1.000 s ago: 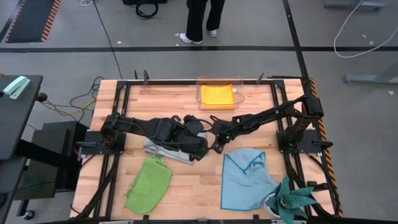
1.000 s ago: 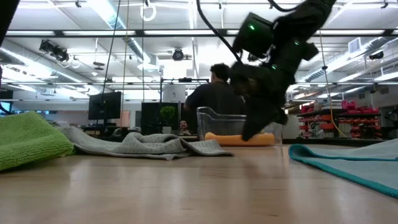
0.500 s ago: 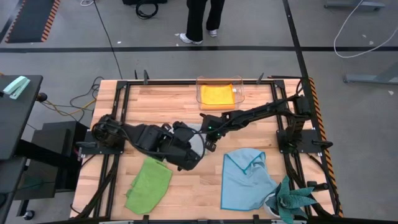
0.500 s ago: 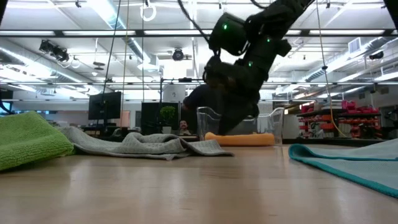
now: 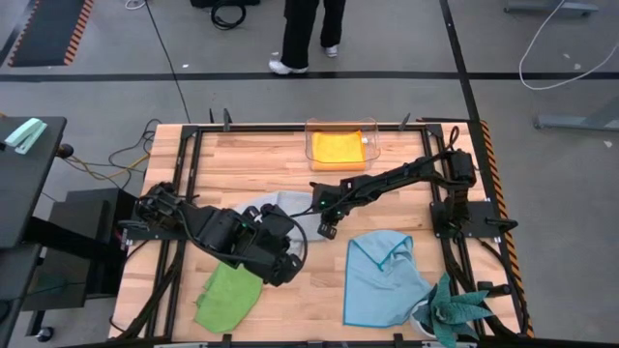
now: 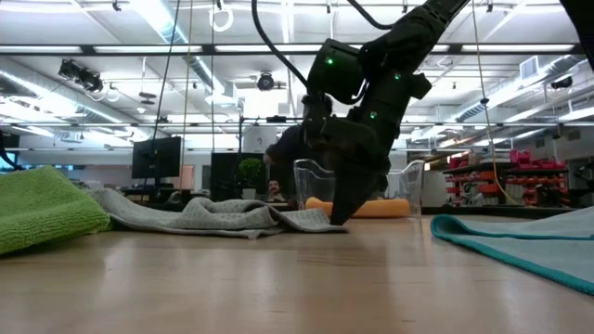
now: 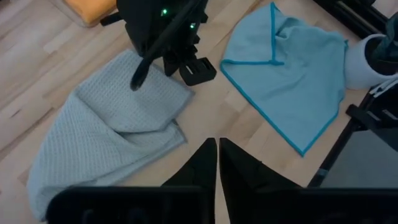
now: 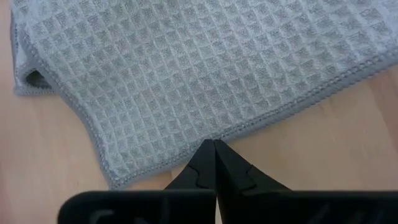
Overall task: Fold microfiber towels
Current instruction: Fold the gray microfiber cloth
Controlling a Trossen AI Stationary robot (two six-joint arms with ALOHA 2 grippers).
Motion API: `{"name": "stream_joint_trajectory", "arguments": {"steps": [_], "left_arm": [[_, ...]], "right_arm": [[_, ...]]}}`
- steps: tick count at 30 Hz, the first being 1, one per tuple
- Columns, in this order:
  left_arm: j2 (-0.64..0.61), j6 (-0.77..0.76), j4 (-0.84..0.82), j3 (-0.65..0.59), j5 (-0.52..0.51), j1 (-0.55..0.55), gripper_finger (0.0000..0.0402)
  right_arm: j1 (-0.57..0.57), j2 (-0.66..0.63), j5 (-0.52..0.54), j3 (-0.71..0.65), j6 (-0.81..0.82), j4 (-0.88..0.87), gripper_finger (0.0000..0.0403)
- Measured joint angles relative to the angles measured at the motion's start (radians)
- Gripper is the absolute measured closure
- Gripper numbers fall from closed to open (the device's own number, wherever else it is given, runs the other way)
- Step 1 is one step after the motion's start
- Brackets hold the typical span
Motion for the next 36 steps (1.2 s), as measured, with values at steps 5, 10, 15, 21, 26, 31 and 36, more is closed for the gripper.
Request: {"name": "stream_joint_trajectory", "arguments": {"steps": [5, 10, 15, 21, 26, 31, 36], "left_arm": [[0.000, -0.007, 0.000, 0.000, -0.001, -0.001, 0.0391], [0.000, -0.008, 0.000, 0.000, -0.001, -0.001, 0.0385], [0.000, -0.006, 0.000, 0.000, -0.001, -0.001, 0.0378], [0.000, 0.001, 0.000, 0.000, -0.002, -0.001, 0.0391], [0.000, 0.002, 0.000, 0.000, -0.015, -0.003, 0.0388], [0.000, 0.020, 0.000, 0.000, -0.035, -0.006, 0.0374], [0.001, 0.046, 0.000, 0.000, -0.042, -0.007, 0.0379]], "right_arm": [[-0.006, -0.002, 0.028, 0.001, -0.050, -0.082, 0.0403], [-0.026, -0.009, 0.042, 0.001, -0.085, -0.173, 0.0403], [-0.031, -0.050, 0.135, -0.006, -0.086, -0.256, 0.0403], [-0.083, -0.071, 0.253, -0.011, -0.097, -0.422, 0.0403], [-0.135, -0.079, 0.248, -0.025, -0.104, -0.456, 0.0402], [-0.159, -0.091, 0.245, -0.027, -0.110, -0.474, 0.0402], [-0.166, -0.152, 0.209, -0.029, -0.115, -0.491, 0.0399]]}}
